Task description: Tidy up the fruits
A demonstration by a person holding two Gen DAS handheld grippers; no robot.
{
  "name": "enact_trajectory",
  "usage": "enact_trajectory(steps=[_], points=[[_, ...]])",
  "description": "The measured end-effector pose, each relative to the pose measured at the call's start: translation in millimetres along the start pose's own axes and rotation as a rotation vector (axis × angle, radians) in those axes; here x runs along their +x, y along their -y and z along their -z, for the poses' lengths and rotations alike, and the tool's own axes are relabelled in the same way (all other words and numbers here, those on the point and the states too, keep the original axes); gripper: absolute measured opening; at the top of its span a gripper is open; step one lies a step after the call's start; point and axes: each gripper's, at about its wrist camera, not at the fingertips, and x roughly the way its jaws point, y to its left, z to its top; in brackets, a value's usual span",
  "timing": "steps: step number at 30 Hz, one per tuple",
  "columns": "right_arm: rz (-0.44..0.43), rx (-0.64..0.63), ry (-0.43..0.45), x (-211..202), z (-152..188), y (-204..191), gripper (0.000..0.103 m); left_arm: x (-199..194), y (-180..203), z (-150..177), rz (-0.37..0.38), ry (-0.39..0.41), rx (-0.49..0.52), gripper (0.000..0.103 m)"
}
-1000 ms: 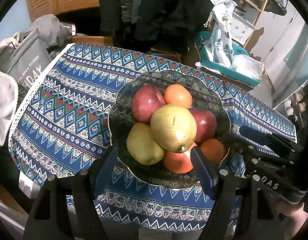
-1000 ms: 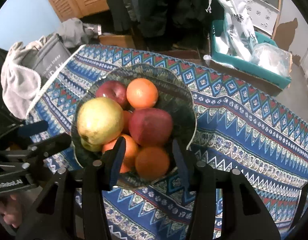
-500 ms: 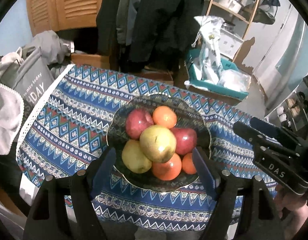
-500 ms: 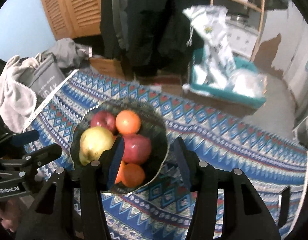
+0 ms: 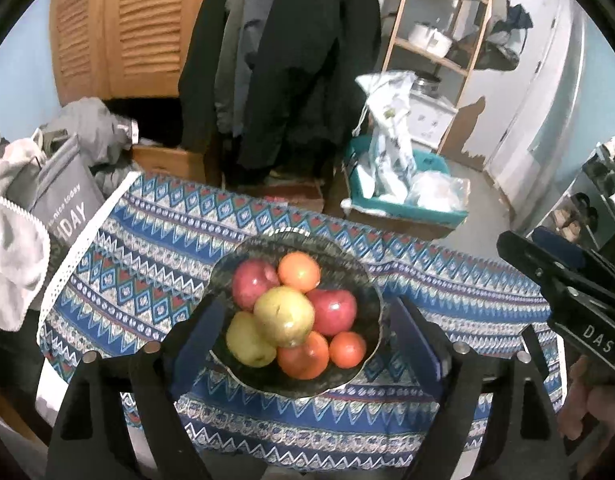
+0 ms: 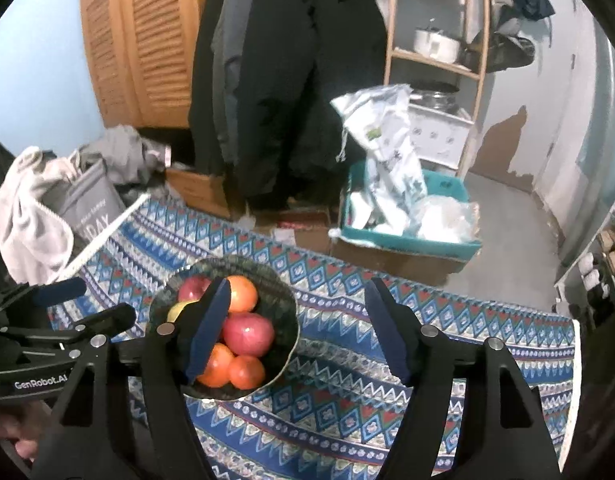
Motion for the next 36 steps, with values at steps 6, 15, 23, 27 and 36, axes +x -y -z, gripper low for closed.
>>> enact_trajectory(steps=[6, 15, 23, 27, 36], points=[[0.022, 0.046, 0.070, -32.1, -5.5, 16.6, 0.080, -15.5, 15.2, -4.4, 0.028, 0.035, 0.027, 0.087], [0.066, 0.106, 0.151, -67.0, -8.2, 45.9, 0.082, -45.1, 37.5, -10.1, 0.055, 0.124, 0.075, 0.096], [0.138, 0.115, 0.190, -88.2, 0.7, 67.7, 0.083, -65.0, 52.1, -15.2, 0.047, 0.209, 0.117, 0.102], [0.155, 0.132, 0.205, -97.6, 4.4, 78.6, 0.083, -66.6, 53.8, -16.1, 0.060, 0.219, 0.108, 0.102], [0.184, 0.157, 0.218, -105.0, 9.2, 94.3, 0.083, -67.2, 61.9, -12.8, 0.058, 0.235, 0.127, 0.102]])
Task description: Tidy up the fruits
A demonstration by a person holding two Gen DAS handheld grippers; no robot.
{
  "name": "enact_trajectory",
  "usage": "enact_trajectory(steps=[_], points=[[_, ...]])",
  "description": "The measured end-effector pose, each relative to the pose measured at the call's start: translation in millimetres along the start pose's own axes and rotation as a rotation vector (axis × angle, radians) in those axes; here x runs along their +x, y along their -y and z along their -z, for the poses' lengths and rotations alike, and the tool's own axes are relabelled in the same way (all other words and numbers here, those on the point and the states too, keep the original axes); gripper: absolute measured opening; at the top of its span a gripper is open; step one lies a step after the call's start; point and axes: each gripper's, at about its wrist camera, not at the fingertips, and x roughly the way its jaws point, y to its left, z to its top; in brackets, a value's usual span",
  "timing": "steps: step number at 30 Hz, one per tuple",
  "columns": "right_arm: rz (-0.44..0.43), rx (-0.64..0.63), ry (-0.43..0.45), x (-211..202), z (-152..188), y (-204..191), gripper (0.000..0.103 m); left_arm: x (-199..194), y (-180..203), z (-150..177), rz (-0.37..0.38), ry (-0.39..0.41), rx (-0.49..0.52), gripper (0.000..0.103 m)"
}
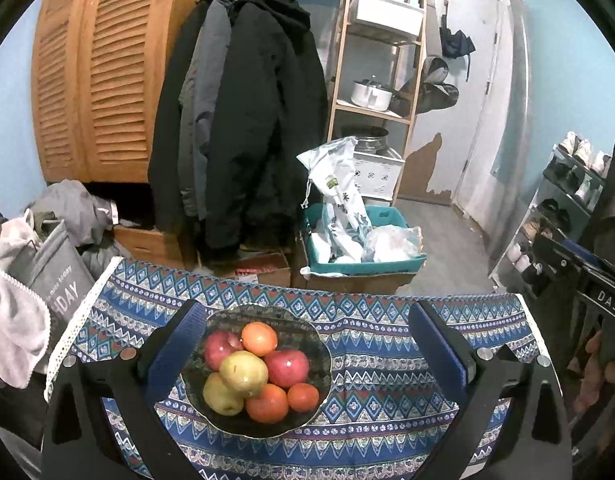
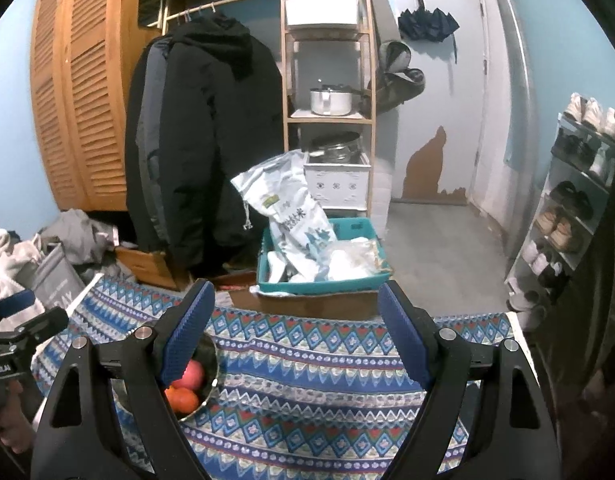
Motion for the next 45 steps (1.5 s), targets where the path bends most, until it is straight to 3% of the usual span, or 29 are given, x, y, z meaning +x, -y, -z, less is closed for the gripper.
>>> enact_trajectory(steps=[45], points=[[-0.007, -0.006, -0.009, 1.0, 1.0, -1.9, 0.083, -2.9, 7.0, -2.7, -0.037, 0.006, 0.044, 0.102]])
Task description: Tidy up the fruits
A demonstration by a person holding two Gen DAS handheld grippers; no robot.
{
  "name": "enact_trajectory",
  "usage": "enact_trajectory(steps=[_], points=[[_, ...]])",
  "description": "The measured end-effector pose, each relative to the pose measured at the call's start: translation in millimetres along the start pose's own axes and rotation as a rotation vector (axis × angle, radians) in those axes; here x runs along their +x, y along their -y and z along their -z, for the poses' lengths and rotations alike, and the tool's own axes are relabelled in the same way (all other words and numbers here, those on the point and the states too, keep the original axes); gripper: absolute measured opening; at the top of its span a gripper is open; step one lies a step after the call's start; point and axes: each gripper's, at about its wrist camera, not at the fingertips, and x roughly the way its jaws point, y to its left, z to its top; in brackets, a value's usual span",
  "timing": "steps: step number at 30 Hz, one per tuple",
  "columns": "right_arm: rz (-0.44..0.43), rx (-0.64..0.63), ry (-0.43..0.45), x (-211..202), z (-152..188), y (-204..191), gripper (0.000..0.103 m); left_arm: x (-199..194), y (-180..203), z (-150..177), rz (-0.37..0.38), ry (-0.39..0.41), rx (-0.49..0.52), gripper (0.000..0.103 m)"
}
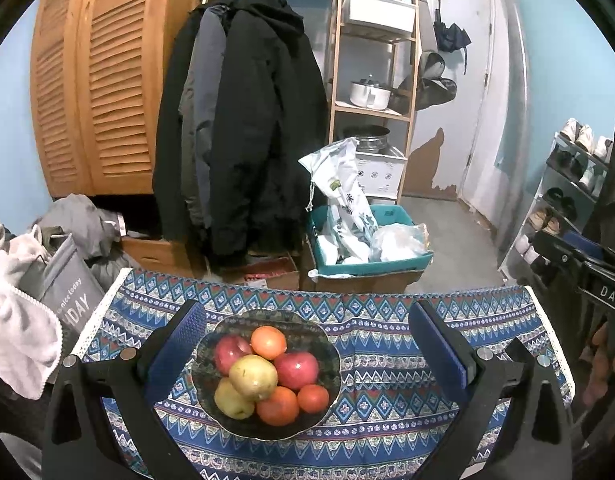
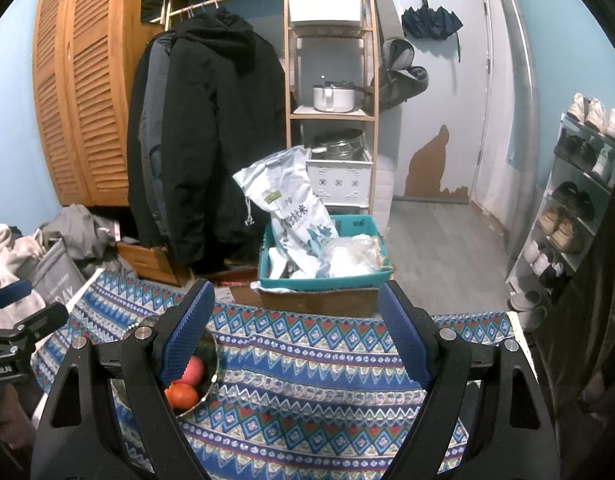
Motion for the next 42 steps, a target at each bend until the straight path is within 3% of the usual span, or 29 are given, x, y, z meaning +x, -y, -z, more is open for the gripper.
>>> enact_trajectory(steps=[42], points=[[0.002, -0.003, -0.001, -0.5, 0.0, -1.3, 0.083, -3.6, 4.5, -1.4, -0.006, 0.004, 0.002, 0.102]])
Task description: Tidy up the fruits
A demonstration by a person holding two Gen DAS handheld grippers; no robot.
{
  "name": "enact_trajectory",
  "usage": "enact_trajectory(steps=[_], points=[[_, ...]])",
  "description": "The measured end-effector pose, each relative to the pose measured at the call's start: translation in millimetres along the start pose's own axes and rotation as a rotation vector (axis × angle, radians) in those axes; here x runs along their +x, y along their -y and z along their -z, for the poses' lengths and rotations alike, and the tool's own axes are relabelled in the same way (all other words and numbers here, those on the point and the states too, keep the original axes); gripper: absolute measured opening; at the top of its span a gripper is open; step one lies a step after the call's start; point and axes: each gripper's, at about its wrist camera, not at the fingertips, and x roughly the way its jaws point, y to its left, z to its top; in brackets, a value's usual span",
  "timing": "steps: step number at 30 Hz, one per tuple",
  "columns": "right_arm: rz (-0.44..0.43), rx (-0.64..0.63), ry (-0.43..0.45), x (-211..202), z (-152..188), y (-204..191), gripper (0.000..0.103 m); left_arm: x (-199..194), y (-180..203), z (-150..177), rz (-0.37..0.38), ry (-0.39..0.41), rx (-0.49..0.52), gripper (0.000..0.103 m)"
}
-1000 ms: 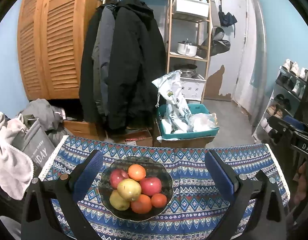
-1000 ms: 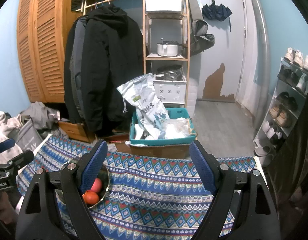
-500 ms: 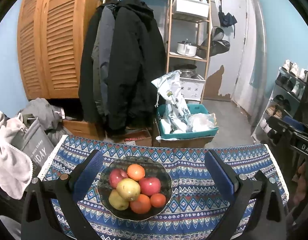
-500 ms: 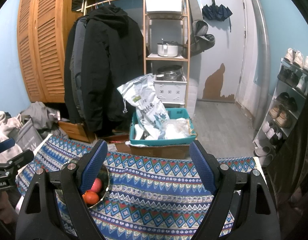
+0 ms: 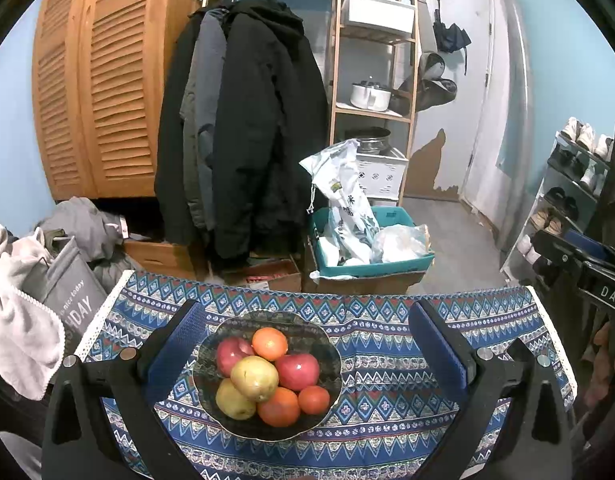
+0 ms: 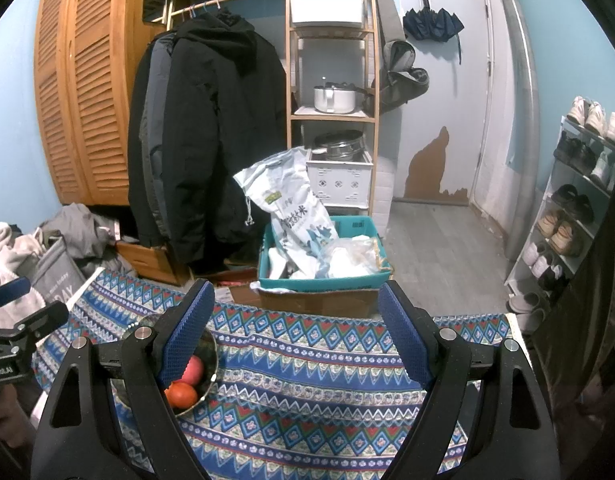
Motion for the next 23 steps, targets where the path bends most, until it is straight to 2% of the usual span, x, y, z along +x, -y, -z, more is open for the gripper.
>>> enact_trajectory(steps=[23], points=[[0.000, -0.001, 0.000, -0.1, -0.2, -0.6, 0.083, 0.4, -1.3, -0.9, 0.007, -0.006, -0.015, 0.102]])
